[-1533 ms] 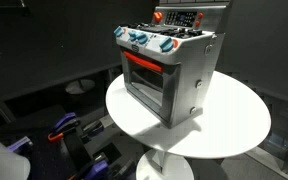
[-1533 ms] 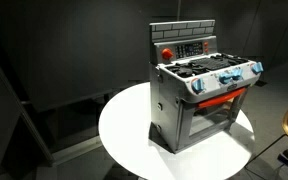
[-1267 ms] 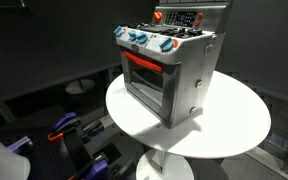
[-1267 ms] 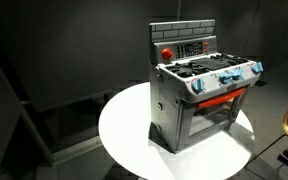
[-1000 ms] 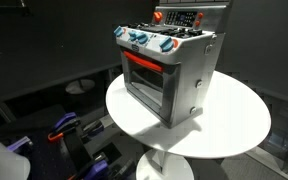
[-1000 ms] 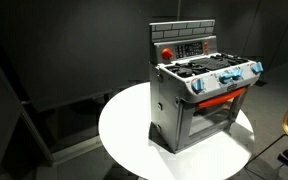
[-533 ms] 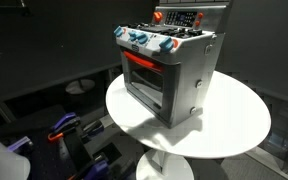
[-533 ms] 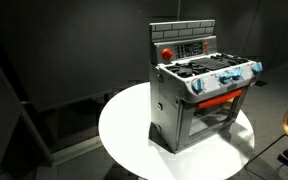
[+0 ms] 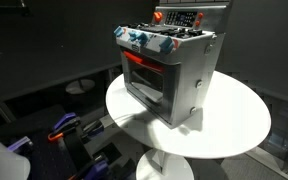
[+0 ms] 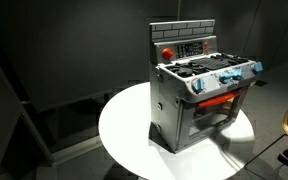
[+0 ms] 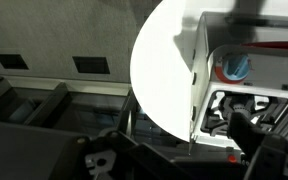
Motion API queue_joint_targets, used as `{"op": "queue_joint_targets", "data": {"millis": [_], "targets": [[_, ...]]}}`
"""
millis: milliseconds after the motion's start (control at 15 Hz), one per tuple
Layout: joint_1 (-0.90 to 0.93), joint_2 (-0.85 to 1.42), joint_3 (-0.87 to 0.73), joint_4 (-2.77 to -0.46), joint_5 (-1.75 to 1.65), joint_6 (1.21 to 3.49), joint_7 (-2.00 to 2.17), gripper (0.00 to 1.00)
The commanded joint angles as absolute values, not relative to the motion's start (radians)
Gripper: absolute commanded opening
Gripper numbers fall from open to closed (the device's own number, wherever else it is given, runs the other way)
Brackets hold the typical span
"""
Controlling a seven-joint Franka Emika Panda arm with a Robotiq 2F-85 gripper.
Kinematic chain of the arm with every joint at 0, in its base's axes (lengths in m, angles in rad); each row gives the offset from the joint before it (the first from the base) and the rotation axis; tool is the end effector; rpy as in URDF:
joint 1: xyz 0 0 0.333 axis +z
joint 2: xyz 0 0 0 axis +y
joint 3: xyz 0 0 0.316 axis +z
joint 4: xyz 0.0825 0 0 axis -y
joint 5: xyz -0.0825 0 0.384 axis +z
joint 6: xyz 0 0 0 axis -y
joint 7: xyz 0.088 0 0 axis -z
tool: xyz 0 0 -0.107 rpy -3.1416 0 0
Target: Press the top button on the right side of the stove.
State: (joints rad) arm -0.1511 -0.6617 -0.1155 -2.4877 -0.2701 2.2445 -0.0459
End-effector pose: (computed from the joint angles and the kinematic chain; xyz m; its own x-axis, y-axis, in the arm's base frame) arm 0.3712 -0.1158 0.5525 0.9228 -0.0388 0.3833 -0.1267 -0.9701 0.2069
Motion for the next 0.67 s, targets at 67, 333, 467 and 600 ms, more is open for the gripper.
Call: {"op": "queue_joint_targets", "data": {"millis": [67, 333, 467, 600], "targets": [[-0.143, -0.478, -0.071, -2.341, -0.226, 2.260, 0.032, 1.00], [-0.133, -0.342, -0.046, -2.231, -0.209, 2.262, 0.081, 1.00], [-0.126, -0.275, -0.042, -2.172, -0.199, 2.256, 0.099, 1.00], [-0.118, -0.212, -0.041, -2.123, -0.192, 2.266, 0.118, 1.00]]}}
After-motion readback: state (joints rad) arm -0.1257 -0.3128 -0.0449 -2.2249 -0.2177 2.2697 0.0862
